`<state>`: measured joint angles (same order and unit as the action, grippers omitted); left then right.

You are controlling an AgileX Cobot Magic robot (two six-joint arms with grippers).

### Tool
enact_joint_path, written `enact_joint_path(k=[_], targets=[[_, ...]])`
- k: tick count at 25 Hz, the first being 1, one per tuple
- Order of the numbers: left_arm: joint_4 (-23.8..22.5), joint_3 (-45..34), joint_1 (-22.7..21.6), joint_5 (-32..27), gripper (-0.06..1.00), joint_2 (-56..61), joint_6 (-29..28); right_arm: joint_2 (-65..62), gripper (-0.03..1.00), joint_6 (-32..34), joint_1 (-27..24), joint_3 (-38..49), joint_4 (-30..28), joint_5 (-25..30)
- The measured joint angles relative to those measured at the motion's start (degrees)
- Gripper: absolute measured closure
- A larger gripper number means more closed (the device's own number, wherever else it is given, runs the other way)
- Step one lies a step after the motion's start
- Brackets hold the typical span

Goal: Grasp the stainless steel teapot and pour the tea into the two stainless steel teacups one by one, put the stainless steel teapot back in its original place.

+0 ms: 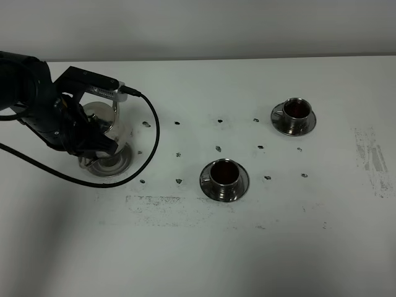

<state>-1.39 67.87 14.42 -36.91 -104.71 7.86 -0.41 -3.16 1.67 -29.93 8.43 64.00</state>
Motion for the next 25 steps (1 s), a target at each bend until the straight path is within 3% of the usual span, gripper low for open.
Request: enact_joint_path(k=[25], targets=[[0.00, 0.00, 0.20, -0.48, 0.76, -4.02, 0.43, 0.00, 0.72, 0.00, 0.00, 0.00, 0.02, 0.00]])
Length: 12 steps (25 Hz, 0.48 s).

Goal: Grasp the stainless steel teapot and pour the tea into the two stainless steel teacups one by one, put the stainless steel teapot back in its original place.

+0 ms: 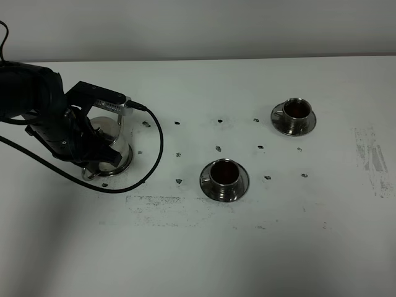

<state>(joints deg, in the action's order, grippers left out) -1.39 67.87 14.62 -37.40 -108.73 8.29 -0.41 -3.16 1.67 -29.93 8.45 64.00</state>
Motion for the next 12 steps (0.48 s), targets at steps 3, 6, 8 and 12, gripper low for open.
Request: enact_joint_path(k=[3, 6, 8, 12], targets=[[-0.05, 0.00, 0.00, -0.11, 0.76, 0.00, 0.00, 0.00, 0.72, 0.00, 0.00, 0.00, 0.00, 0.00], [-0.05, 0.00, 0.00, -0.16, 0.76, 0.00, 0.00, 0.00, 0.72, 0.00, 0.00, 0.00, 0.00, 0.00], [-0.05, 0.00, 0.00, -0.16, 0.74, 0.00, 0.00, 0.00, 0.72, 0.00, 0.00, 0.00, 0.00, 0.00], [-0.05, 0.00, 0.00, -0.02, 0.62, 0.00, 0.00, 0.00, 0.72, 0.00, 0.00, 0.00, 0.00, 0.00]])
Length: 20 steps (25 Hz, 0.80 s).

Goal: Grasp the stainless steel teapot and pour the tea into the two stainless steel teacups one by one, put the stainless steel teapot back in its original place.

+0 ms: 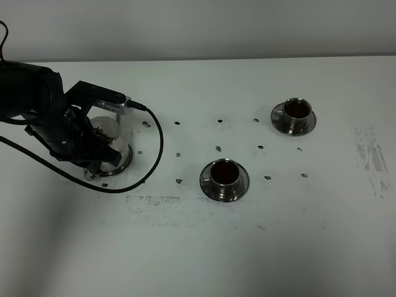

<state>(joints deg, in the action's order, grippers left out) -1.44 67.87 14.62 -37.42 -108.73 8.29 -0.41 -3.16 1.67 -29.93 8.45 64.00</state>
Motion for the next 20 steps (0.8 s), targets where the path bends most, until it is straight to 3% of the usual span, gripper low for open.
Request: enact_joint_path(k=[4, 10, 20], targets=[[0.05, 0.00, 0.00, -0.08, 0.52, 0.00, -0.06, 0.00, 0.72, 0.00, 0.00, 0.00, 0.00, 0.00], [0.11, 0.00, 0.00, -1.53, 0.49, 2.03, -0.43, 0.00, 0.72, 0.00, 0.00, 0.00, 0.00, 0.00], [0.00, 0.00, 0.00, -8.40, 0.42, 16.98, 1.53, 0.00, 0.72, 0.05, 0.00, 0.00, 0.00, 0.00]])
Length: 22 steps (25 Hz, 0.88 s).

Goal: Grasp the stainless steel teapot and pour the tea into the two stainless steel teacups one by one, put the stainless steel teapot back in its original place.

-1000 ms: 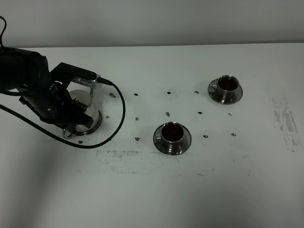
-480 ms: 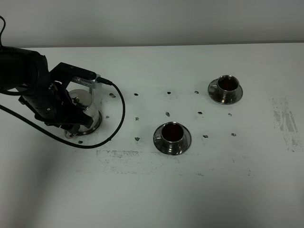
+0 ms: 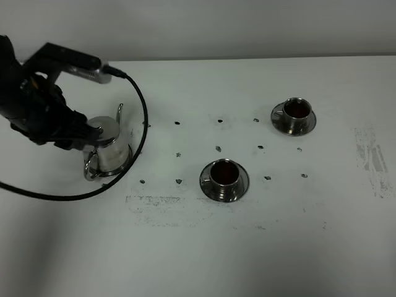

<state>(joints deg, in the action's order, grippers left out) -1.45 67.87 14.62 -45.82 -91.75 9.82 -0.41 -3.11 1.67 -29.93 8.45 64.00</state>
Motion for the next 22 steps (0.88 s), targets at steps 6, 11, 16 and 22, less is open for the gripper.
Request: enact_joint_path(k=[6, 11, 16, 22], targets=[[-2.76, 0.00, 0.00, -0.51, 0.43, 15.34, 0.84, 0.00, 0.72, 0.00, 0.00, 0.00, 0.00, 0.00], [-3.17, 0.00, 0.00, -4.49, 0.43, 25.26, 0.84, 0.00, 0.72, 0.00, 0.00, 0.00, 0.00, 0.00], [-7.60, 0.00, 0.00, -15.44, 0.43, 32.38, -6.09, 0.00, 0.72, 0.00, 0.00, 0.00, 0.05, 0.00], [-10.66, 0.00, 0.00, -22.74, 0.43, 38.97, -19.14, 0.00, 0.72, 0.00, 0.00, 0.00, 0.05, 0.00]])
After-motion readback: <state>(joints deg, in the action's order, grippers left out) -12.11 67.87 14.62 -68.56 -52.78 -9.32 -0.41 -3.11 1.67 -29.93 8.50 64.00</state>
